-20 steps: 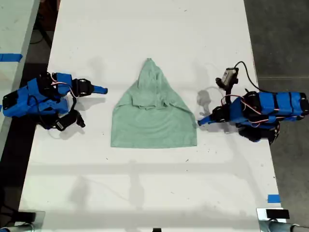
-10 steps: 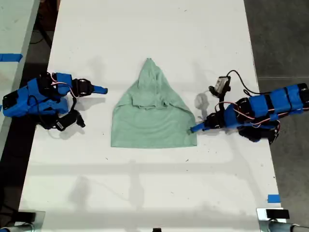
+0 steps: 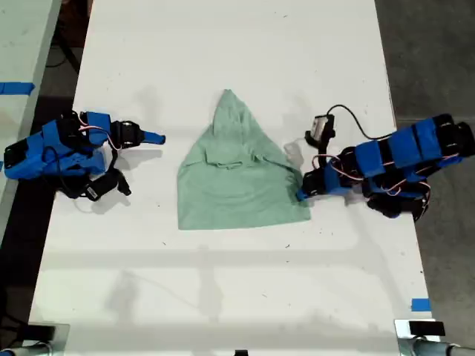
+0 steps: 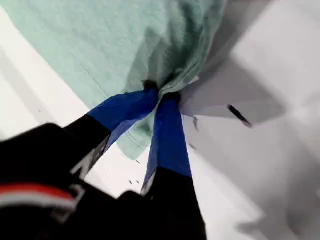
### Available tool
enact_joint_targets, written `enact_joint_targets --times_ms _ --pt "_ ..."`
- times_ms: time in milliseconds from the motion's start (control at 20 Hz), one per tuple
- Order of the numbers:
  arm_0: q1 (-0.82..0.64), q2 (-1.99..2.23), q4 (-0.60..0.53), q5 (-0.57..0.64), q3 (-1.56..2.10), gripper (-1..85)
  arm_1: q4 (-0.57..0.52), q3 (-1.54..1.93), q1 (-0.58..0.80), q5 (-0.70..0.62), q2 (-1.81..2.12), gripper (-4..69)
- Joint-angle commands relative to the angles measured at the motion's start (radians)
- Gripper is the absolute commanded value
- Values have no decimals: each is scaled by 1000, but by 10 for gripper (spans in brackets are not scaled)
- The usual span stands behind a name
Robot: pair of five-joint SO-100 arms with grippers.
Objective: Fold t shirt
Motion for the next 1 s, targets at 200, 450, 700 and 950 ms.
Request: enact_joint_targets --times_ms 200,450,700,950 --pt "2 6 -23 2 18 -3 371 -364 87 -196 253 21" --pt "3 6 -23 0 18 -3 350 -992 -26 -304 -526 21" --pt "3 6 -21 2 18 -3 460 -1459 -87 -362 -1020 62" --pt "5 6 -21 2 18 -3 569 -927 -12 -255 -316 99"
